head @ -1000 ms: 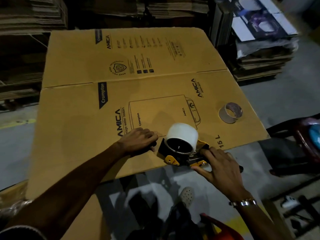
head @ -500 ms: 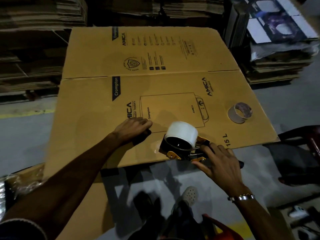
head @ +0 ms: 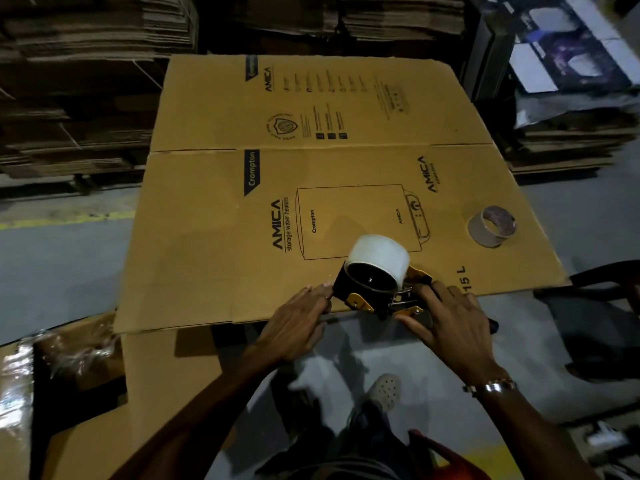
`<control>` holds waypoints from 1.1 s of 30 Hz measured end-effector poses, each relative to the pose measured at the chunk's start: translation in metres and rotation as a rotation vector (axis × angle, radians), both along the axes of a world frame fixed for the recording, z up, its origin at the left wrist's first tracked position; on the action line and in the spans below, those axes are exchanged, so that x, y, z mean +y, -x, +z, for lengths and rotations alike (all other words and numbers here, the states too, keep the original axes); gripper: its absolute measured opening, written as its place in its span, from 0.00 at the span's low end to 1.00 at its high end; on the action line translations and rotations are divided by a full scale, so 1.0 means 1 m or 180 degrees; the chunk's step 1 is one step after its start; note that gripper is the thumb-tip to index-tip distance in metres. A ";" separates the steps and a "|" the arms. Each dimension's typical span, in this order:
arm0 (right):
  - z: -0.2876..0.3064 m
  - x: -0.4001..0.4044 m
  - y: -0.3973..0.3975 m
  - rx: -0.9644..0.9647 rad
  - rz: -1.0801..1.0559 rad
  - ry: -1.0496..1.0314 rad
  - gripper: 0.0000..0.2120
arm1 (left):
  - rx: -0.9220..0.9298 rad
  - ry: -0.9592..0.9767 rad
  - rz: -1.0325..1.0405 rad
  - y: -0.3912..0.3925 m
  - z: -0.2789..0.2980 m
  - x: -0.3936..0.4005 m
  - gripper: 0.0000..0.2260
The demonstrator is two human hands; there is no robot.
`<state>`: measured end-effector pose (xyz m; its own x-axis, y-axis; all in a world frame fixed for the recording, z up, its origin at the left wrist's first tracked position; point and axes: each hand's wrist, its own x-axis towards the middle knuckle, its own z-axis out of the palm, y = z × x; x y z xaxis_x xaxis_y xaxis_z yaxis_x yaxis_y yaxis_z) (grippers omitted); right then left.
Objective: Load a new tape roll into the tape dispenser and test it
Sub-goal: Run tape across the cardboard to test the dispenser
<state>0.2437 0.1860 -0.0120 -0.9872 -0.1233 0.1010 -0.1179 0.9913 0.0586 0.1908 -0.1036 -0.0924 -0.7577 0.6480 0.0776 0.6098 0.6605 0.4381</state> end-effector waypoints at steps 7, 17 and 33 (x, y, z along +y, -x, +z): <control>0.003 0.003 -0.015 -0.0133 -0.0319 0.0066 0.26 | 0.0109 0.0181 -0.0054 0.000 -0.002 0.006 0.30; 0.008 -0.018 -0.048 -0.0130 -0.1104 0.0408 0.27 | 0.0590 0.0589 -0.0619 0.029 -0.002 0.034 0.24; 0.010 -0.042 -0.071 -0.0092 -0.1551 0.1134 0.23 | 0.0629 0.0496 -0.0545 0.030 -0.001 0.038 0.20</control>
<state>0.3148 0.1443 -0.0023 -0.9245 0.3803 0.0252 0.3582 0.8895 -0.2835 0.1607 -0.0655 -0.0934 -0.6164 0.7808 0.1022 0.7814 0.5906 0.2013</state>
